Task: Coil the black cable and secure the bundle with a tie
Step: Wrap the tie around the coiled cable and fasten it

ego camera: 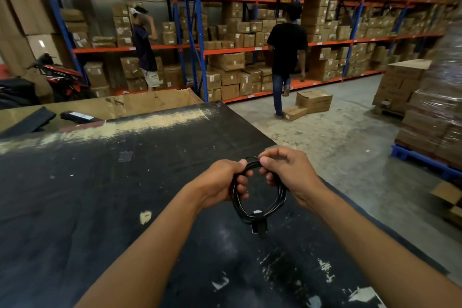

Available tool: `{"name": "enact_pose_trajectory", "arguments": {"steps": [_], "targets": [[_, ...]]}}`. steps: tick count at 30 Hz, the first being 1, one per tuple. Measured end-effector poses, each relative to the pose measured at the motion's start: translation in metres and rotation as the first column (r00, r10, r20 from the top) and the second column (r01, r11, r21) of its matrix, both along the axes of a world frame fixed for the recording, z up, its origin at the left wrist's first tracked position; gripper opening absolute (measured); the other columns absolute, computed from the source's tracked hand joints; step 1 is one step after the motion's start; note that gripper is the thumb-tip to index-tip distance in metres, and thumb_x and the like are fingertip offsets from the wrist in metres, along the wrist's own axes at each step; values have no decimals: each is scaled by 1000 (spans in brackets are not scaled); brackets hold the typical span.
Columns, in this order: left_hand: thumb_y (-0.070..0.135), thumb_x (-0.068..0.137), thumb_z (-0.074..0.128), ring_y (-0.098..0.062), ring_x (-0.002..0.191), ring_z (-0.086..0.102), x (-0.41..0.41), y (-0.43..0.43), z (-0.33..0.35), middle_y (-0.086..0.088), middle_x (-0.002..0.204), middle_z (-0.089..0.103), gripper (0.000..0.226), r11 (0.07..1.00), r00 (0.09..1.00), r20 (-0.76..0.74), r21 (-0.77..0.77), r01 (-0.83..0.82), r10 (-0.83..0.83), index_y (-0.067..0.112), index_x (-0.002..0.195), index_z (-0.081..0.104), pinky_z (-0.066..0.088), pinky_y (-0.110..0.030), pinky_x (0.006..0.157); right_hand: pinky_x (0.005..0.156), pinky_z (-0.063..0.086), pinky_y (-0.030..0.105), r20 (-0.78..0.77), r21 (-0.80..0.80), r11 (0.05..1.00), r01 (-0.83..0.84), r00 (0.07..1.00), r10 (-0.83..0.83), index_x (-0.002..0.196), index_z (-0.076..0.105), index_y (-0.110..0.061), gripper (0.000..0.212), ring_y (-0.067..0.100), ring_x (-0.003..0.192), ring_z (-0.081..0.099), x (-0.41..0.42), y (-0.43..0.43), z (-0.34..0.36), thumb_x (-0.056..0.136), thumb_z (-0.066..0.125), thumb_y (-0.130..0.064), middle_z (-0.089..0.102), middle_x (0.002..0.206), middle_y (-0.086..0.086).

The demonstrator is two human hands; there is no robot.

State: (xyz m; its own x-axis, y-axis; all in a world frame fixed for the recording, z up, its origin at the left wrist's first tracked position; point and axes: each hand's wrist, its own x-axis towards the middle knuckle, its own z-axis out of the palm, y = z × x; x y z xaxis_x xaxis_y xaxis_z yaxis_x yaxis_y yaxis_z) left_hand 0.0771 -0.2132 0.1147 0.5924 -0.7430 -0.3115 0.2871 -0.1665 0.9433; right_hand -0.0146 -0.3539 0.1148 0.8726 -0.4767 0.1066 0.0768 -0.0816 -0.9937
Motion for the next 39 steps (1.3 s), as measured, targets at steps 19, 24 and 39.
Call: {"name": "enact_pose_trajectory", "arguments": {"steps": [19, 24, 39], "targets": [[35, 102, 39, -7, 44, 41, 5, -91, 6, 7, 54, 42, 35, 992, 979, -162, -46, 116, -122, 10, 85, 58, 54, -28, 57, 51, 48, 14, 59, -185, 977, 109, 993, -100, 79, 74, -18, 18, 0, 47, 55, -3, -92, -4, 89, 65, -5, 65, 61, 0], [32, 103, 37, -4, 39, 29, 1, -111, -3, 11, 48, 33, 32, 999, 997, 65, 25, 48, -49, 14, 80, 51, 45, -25, 55, 61, 52, 16, 69, -184, 978, 101, 994, -90, 82, 76, -13, 11, 1, 57, 63, -1, -107, -12, 86, 69, -5, 70, 66, -1], [31, 104, 30, -5, 30, 25, 25, -133, -47, 11, 38, 31, 39, 970, 976, 129, 151, -191, 173, 15, 72, 45, 37, -26, 47, 75, 50, 30, -423, -597, 801, 44, 831, -362, 83, 73, -16, 15, 28, 85, 65, 14, -140, -70, 88, 62, -25, 71, 86, 8]]}}
